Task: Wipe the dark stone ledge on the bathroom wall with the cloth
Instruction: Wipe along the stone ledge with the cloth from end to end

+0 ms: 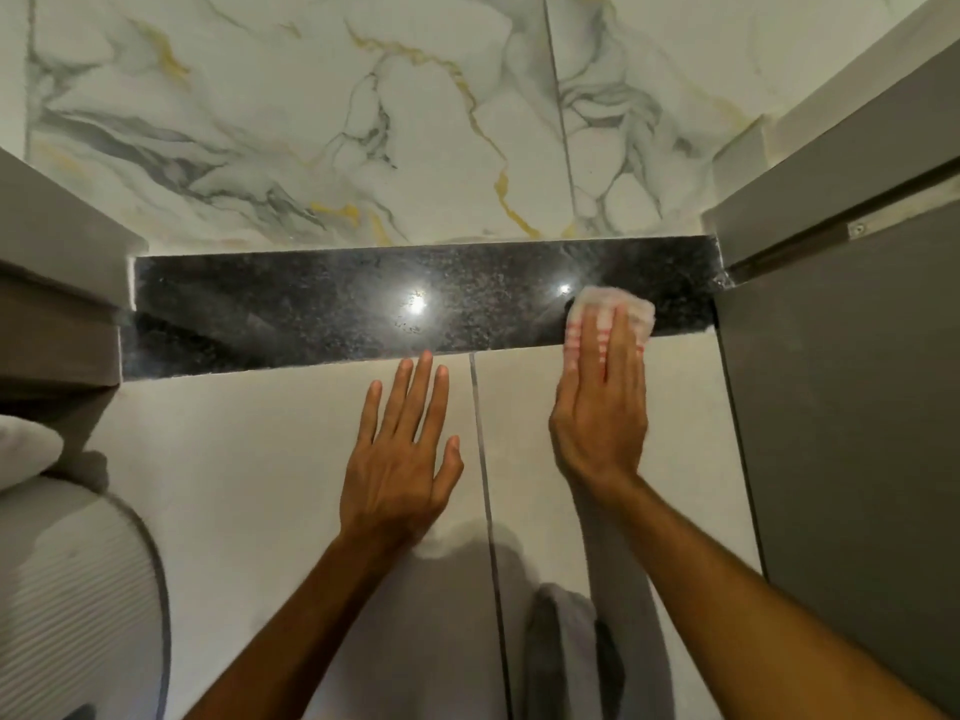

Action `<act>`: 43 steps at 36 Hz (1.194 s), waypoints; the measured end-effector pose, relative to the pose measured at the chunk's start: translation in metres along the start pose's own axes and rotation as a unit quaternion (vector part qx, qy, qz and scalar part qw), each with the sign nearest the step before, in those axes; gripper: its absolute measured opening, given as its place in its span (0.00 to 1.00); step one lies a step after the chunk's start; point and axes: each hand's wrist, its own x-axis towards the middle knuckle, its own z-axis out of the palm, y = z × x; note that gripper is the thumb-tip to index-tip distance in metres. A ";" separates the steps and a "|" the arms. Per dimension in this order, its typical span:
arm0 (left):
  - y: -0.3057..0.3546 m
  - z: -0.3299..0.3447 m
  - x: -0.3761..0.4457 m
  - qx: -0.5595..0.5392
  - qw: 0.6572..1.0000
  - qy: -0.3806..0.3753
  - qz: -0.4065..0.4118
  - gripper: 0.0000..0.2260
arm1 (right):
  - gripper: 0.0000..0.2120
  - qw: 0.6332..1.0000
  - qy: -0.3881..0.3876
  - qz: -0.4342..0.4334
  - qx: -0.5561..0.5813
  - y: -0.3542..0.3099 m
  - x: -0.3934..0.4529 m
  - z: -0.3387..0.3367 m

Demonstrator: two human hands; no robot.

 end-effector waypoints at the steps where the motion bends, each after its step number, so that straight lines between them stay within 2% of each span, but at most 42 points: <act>1: 0.000 0.003 0.002 0.002 1.000 0.003 0.003 0.34 | 0.31 1.000 0.013 0.028 0.002 -0.007 0.019 0.000; 3: -0.001 0.008 0.004 0.005 1.000 0.012 0.006 0.34 | 0.31 0.998 0.025 0.057 0.001 -0.027 0.056 0.001; 4: -0.001 0.010 0.004 0.008 1.000 0.017 0.006 0.34 | 0.31 0.999 0.023 0.044 -0.003 -0.038 0.068 0.003; 6: -0.002 0.012 0.004 0.014 1.000 0.023 0.007 0.34 | 0.31 1.000 0.014 -0.017 0.008 -0.055 0.073 0.008; 9: 0.000 0.010 0.004 0.014 1.000 0.021 -0.002 0.34 | 0.31 0.992 0.020 -0.121 0.032 -0.053 0.035 0.012; 11: 0.006 0.006 0.007 0.005 1.000 0.015 -0.012 0.34 | 0.32 0.990 -0.004 -0.139 0.009 -0.032 0.003 0.010; 13: 0.013 0.004 0.012 -0.007 1.000 0.013 -0.019 0.34 | 0.32 0.995 -0.022 -0.099 0.005 -0.003 -0.018 0.006; 16: 0.020 0.004 0.018 -0.007 1.000 0.005 -0.009 0.34 | 0.32 0.999 -0.008 -0.036 -0.009 0.028 -0.009 -0.001; 19: 0.020 0.009 0.019 -0.004 1.000 0.011 0.000 0.35 | 0.30 0.999 0.045 0.007 -0.017 0.033 0.040 -0.004; 22: 0.019 0.014 0.019 0.000 1.000 0.029 0.001 0.34 | 0.31 0.997 0.045 0.057 -0.030 0.020 0.096 -0.003; 25: 0.019 0.015 0.019 0.002 0.999 0.036 0.000 0.34 | 0.33 0.999 0.022 0.026 -0.028 -0.002 0.107 0.000; 29: 0.018 0.012 0.018 -0.003 0.999 0.033 -0.001 0.35 | 0.32 0.997 0.010 -0.074 0.009 0.008 0.035 0.001; 32: 0.019 0.008 0.017 -0.011 1.000 0.021 -0.008 0.34 | 0.33 1.000 -0.005 -0.005 0.010 0.041 -0.013 -0.006; 34: 0.020 0.007 0.018 -0.013 1.000 0.017 -0.010 0.34 | 0.33 0.999 0.004 0.035 0.007 0.056 -0.013 -0.010; 40: 0.018 0.011 0.018 -0.012 1.000 0.026 -0.005 0.35 | 0.33 0.994 0.025 0.105 0.008 0.042 0.080 -0.011; 43: 0.018 0.014 0.018 -0.011 0.999 0.045 -0.003 0.34 | 0.32 0.997 0.023 0.067 0.007 0.019 0.109 -0.002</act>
